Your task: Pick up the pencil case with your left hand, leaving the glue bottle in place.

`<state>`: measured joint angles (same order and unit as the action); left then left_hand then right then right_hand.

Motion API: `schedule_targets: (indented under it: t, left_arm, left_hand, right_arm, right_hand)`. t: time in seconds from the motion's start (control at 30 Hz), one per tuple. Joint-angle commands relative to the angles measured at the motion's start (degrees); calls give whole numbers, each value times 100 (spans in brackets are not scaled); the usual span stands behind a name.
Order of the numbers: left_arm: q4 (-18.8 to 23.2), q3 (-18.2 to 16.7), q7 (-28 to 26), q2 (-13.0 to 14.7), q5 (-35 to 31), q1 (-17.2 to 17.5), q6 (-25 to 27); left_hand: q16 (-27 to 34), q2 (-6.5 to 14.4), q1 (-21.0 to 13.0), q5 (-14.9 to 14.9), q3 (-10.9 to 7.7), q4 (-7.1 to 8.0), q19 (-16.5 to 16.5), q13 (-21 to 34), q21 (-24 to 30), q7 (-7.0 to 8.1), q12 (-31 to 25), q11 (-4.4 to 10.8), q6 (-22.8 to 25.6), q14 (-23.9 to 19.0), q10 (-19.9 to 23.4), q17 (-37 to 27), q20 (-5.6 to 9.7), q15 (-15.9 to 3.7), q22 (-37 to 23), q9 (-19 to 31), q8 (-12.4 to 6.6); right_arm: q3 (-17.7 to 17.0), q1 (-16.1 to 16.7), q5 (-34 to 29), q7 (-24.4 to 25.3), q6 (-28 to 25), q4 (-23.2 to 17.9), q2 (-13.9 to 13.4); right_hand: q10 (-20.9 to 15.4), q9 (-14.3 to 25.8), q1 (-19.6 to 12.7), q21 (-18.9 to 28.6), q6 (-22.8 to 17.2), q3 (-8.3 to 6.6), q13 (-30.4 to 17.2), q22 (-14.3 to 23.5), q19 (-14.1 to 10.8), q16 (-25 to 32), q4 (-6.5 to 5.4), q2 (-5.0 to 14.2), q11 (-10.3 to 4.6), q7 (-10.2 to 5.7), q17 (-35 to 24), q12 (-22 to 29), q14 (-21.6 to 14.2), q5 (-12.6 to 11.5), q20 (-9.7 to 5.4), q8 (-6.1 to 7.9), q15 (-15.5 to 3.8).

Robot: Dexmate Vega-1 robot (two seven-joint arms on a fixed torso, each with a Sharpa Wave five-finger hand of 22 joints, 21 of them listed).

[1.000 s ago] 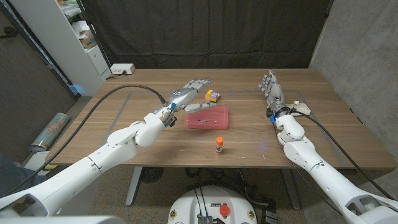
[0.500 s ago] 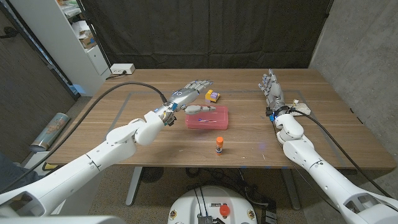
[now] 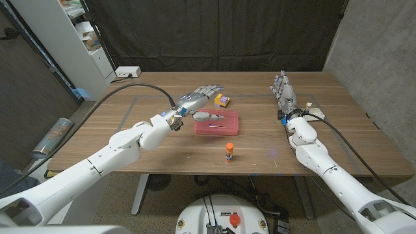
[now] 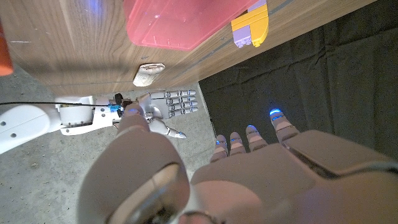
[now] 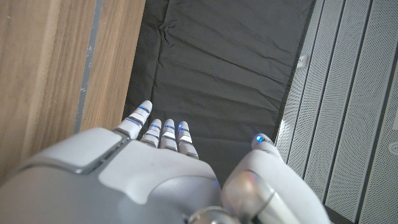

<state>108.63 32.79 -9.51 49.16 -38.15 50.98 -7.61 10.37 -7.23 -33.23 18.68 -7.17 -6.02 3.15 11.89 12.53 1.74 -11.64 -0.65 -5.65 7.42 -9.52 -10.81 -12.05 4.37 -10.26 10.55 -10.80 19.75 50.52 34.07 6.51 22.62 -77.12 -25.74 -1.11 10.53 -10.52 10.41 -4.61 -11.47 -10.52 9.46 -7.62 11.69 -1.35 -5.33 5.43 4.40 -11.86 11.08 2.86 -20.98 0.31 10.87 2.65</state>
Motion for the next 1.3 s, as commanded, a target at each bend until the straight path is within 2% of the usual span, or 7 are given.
schedule_targets:
  t: [0.03, 0.23, 0.83, 1.03, 1.3]
  left_arm:
    - [83, 27, 315, 119, -128, -98, -15]
    - [47, 29, 479, 125, -36, -176, -91]
    - [-165, 179, 941, 33, 16, -525, -271]
    - [-125, 212, 1282, 73, 9, -646, -188]
    - [-32, 168, 1459, 175, 10, -660, -137]
  left_hand:
    - [-8, -2, -120, 63, 11, -49, -82, 36, 33, 13, 16, -16, -99, 131, -133, -32, -23, -5, -23, 8, 9]
    - [-11, -34, -212, 100, 47, -90, -142, 52, 22, 51, 17, -36, -179, 290, -253, -40, -27, 27, -20, 8, 18]
    - [44, -64, -334, 147, 109, -129, -283, 74, 23, 123, -18, -1, -234, 310, -330, -49, -23, 34, -18, 10, 5]
    - [47, -67, -376, 160, 129, -139, -360, 80, 33, 125, -20, -27, -273, 339, -375, -50, -17, 69, -16, 10, 12]
    - [48, -78, -432, 174, 170, -149, -472, 90, 39, 109, -38, -59, -323, 391, -406, -51, -21, 103, -10, 11, 12]
  right_arm:
    - [22, 1, -42, 87, -56, -56, 11]
    - [21, 42, -62, 147, -75, -119, 6]
    - [-15, 221, -145, 382, -79, -410, -7]
    - [-32, 253, -161, 469, -124, -506, -9]
    - [-24, 243, -177, 540, -161, -518, 34]
  right_hand:
    - [3, 25, -43, 38, -34, 22, -23, 28, 17, 31, -15, 17, -6, -18, -19, 12, 13, -36, 13, 39, 22]
    - [4, 25, -47, 37, -31, 27, -23, 28, 21, 29, -12, 19, -7, -18, -20, 12, 15, -38, 16, 37, 26]
    - [14, 25, -57, 37, -33, 40, -23, 29, 34, 28, -3, 26, -3, -28, -22, 9, 12, -41, 30, 38, 17]
    - [8, 26, -64, 39, -35, 46, -22, 29, 33, 25, 2, 28, 10, -39, -21, 10, 15, -42, 25, 38, 17]
    - [16, 26, -69, 40, -32, 52, -22, 29, 33, 24, 7, 31, -1, -38, -20, 7, 15, -43, 29, 36, 13]
